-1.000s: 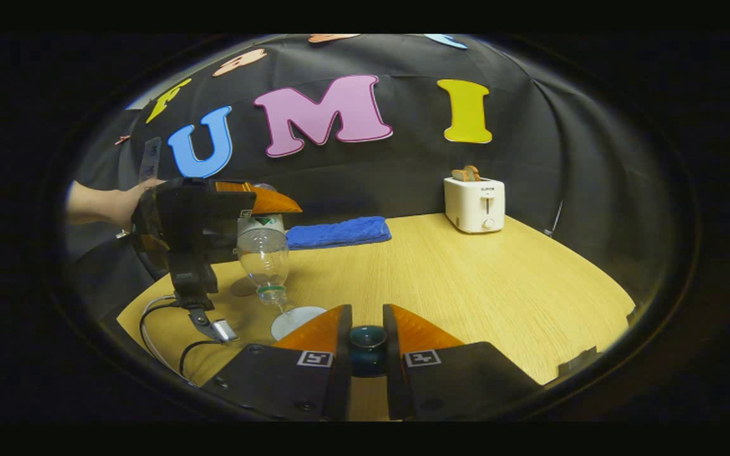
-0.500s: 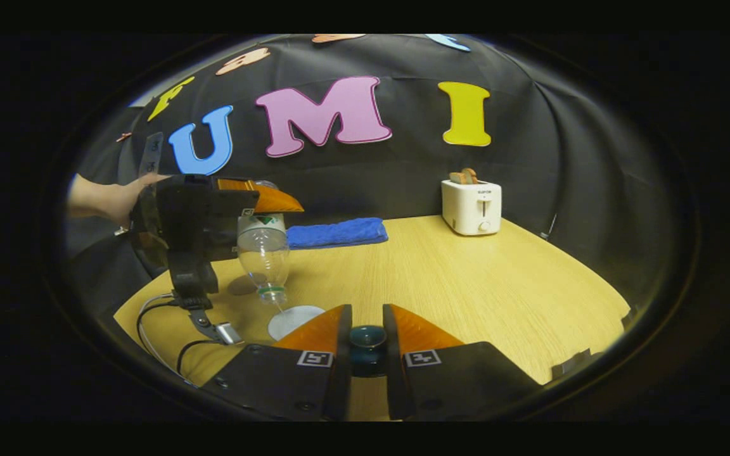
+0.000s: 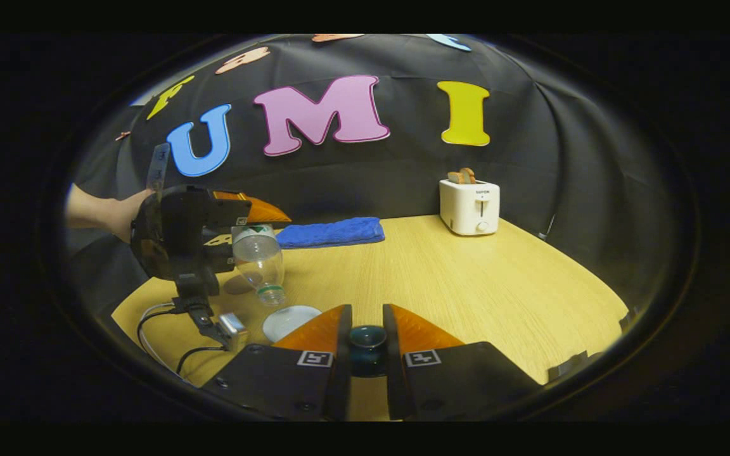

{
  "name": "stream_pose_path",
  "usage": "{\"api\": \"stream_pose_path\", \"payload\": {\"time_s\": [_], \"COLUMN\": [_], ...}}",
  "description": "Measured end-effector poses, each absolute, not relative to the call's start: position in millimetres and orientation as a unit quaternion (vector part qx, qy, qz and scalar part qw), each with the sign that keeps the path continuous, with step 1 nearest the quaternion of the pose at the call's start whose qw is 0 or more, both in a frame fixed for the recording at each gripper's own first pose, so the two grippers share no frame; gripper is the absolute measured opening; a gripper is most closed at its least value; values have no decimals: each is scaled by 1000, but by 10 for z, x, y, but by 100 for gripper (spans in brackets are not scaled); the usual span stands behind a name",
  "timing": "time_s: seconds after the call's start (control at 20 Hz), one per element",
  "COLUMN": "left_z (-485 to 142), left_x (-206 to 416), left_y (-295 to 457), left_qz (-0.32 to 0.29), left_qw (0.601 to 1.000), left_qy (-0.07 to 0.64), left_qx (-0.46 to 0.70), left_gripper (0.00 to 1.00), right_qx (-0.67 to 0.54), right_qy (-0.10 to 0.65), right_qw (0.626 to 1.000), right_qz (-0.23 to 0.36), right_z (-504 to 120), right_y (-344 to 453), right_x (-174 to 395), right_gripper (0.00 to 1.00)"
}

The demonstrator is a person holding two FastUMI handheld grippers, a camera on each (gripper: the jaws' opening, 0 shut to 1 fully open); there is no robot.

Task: Open the teacup lid with one hand, grasp the water bottle and pour water into the teacup with the other hand; after pouring, place the water bottle on the coaster and then close the teacup lid.

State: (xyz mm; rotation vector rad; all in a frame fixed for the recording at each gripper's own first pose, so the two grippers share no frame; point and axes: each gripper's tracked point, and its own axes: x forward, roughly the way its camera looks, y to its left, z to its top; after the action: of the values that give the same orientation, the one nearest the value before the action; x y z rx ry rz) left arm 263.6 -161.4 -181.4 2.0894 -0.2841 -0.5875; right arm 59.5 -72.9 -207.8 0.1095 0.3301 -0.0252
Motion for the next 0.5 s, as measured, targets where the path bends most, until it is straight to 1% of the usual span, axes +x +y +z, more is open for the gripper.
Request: {"api": "stream_pose_path", "payload": {"time_s": [0.05, 0.1, 0.3, 0.35, 0.4, 0.45, 0.5], "left_z": [-1830, -1852, -1673, -1589, -1513, -1414, -1356], "left_x": [2614, 2614, 2620, 2601, 2580, 2582, 2598], "left_y": [-1530, -1414, -1004, -957, -915, -864, -807], "left_qz": [-243, -247, -229, -229, -227, -223, -217], "left_qw": [499, 546, 715, 755, 791, 824, 856], "left_qy": [-91, -65, 5, 13, 16, 20, 26], "left_qx": [827, 798, 660, 614, 568, 520, 468], "left_gripper": [78, 78, 78, 77, 78, 78, 78], "right_qx": [54, 55, 58, 57, 54, 52, 50], "right_qy": [166, 168, 169, 167, 165, 163, 161], "right_qw": [985, 984, 984, 984, 985, 985, 986], "right_qz": [-12, -13, -14, -13, -11, -8, -5], "right_z": [-2084, -2083, -2007, -1983, -1947, -1906, -1879], "right_y": [-739, -750, -792, -798, -794, -778, -754], "right_x": [600, 602, 667, 697, 735, 756, 796], "right_gripper": [31, 27, 26, 22, 22, 26, 26]}}
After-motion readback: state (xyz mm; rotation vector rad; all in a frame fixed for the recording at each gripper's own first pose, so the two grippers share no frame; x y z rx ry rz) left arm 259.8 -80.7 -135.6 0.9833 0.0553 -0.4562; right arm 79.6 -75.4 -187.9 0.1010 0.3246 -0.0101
